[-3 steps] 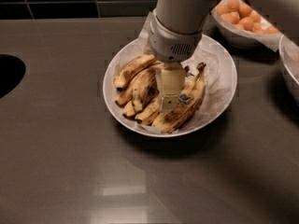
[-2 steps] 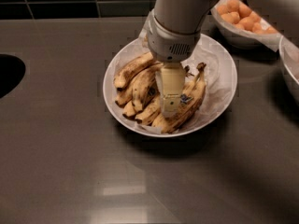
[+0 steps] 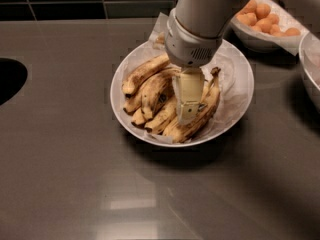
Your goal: Pick banana from white bowl
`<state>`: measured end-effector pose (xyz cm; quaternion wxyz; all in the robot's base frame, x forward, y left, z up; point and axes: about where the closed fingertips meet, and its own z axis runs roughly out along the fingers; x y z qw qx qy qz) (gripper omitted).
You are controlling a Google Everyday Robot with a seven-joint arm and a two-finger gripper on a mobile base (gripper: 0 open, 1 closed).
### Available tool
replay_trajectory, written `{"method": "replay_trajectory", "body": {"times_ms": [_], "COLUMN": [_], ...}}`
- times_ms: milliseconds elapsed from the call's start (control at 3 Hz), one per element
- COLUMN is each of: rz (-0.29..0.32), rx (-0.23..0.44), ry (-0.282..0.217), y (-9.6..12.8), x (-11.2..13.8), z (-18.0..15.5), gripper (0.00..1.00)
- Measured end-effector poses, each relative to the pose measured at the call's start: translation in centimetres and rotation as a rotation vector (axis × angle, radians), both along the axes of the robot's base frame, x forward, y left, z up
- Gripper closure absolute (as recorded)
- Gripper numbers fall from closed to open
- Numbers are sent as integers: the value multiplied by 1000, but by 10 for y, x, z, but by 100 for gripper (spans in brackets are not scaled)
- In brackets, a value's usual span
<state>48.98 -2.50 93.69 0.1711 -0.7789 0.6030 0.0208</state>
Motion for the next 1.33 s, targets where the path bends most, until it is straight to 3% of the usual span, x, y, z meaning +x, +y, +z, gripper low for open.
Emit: {"method": "replay_trajectory", "body": {"times_ms": [333, 667, 1000, 1333], "rz": [82, 156, 195, 227], "rx": [143, 219, 217, 163], "ry": [-21, -41, -47, -37], "y": [-12, -20, -19, -8], "x": [3, 5, 9, 15], "z": [-1, -4, 4, 20], "gripper": [0, 3, 0, 0]}}
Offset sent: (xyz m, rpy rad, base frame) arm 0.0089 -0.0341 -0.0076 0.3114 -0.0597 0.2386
